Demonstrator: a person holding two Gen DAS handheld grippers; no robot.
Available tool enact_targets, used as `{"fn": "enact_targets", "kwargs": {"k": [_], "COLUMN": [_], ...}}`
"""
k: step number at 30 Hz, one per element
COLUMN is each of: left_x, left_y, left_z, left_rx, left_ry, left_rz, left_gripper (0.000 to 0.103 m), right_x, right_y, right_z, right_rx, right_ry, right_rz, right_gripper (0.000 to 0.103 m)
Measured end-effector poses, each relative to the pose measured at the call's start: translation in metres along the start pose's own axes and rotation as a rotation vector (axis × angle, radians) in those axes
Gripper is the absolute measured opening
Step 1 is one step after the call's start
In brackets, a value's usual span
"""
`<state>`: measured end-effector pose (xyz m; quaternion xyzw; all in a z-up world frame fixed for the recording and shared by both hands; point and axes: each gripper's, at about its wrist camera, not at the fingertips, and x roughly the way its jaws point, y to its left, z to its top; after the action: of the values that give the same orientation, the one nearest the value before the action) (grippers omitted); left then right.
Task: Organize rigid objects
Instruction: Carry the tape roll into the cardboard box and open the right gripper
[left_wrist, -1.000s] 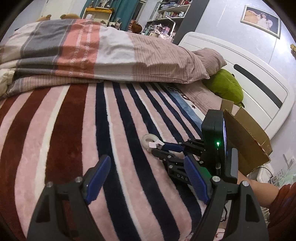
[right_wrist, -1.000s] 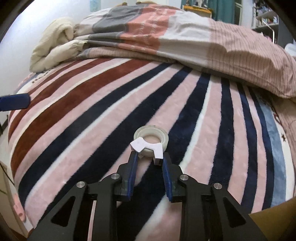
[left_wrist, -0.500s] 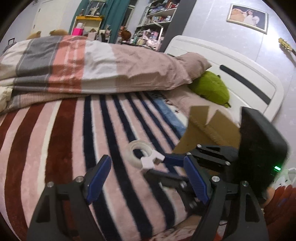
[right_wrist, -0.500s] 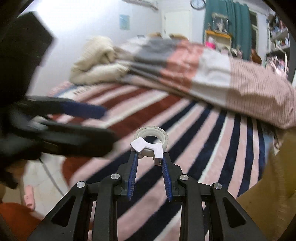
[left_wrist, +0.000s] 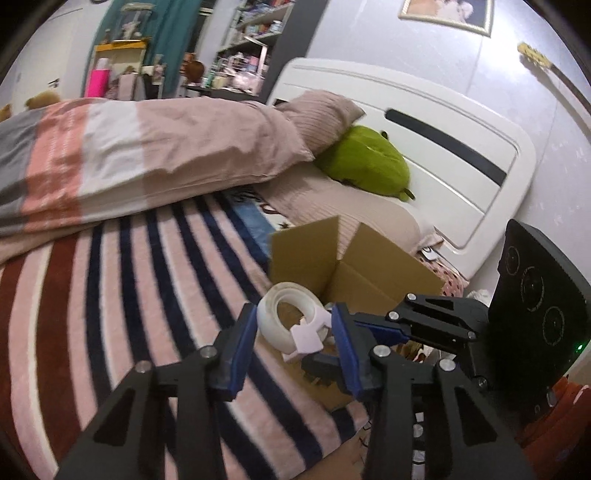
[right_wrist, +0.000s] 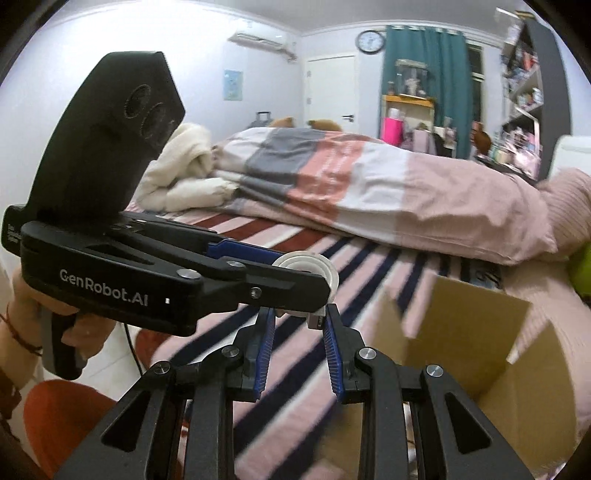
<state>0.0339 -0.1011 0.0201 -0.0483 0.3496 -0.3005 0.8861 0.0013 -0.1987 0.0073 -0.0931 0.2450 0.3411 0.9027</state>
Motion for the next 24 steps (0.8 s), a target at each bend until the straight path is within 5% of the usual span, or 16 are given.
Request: {"fn": "enact_targets", "kwargs": {"k": [14, 16, 19, 24], "left_x": [0.085, 0.091, 0.088, 0.079], "left_y": [-0.048, -0.050, -0.051, -0.049], "left_z": [0.033, 0.031, 0.029, 0.027], "left_rx": [0.095, 0.102, 0.121, 0.101], "left_ry": [0.116, 0.135, 0.112, 0.073], "left_rz": [-0.043, -0.032, 0.016, 0.055], "left_gripper": [0.039, 0.054, 0.074, 0.079], "right_x": [-0.025, -0.026, -0.026, -0.026], "right_y": [-0.091, -0.097, -0.101, -0.102], "right_z": [-0.029, -0.031, -0.031, -0.031], "right_rx": [0.110, 0.124, 0.137, 0.131], "right_ry": [0.045, 0.060, 0.063, 0.070], "right_rz": [-0.102, -0.100, -0.118, -0.147], "right_gripper": [0.022, 0.025, 0.042, 0.049]}}
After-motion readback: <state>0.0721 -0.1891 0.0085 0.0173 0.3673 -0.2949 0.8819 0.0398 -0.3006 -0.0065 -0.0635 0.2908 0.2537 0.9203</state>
